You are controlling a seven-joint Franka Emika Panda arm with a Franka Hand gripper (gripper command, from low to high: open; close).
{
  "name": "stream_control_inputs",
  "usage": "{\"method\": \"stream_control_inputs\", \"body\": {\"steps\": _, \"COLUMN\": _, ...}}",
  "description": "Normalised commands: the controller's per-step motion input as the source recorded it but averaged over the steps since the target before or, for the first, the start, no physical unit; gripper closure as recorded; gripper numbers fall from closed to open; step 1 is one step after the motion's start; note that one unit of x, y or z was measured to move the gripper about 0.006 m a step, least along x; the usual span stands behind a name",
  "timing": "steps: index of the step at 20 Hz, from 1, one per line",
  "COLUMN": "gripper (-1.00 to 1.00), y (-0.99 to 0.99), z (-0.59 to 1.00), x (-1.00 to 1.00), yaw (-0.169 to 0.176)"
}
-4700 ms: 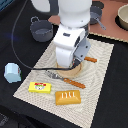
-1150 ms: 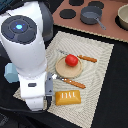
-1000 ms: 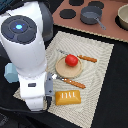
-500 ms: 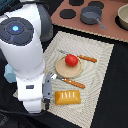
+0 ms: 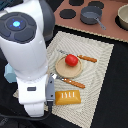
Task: Interact with the objects in diverse but meaningful ways.
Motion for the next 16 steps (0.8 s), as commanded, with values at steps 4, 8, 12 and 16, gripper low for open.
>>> {"method": "stream_control_inputs", "body": {"steps": 4, "gripper": 1.00, "y": 0.68, "z": 0.91, "x": -0.12, "yaw": 0.067}}
{"method": "stream_control_inputs", "body": {"steps": 8, "gripper": 1.00, "y": 0.73, "z": 0.55, "x": -0.19, "yaw": 0.088}}
{"method": "stream_control_inputs", "body": {"steps": 12, "gripper": 1.00, "y": 0.81, "z": 0.45, "x": -0.16, "yaw": 0.084}}
{"method": "stream_control_inputs", "body": {"steps": 16, "gripper": 1.00, "y": 0.81, "z": 0.39, "x": -0.25, "yaw": 0.078}}
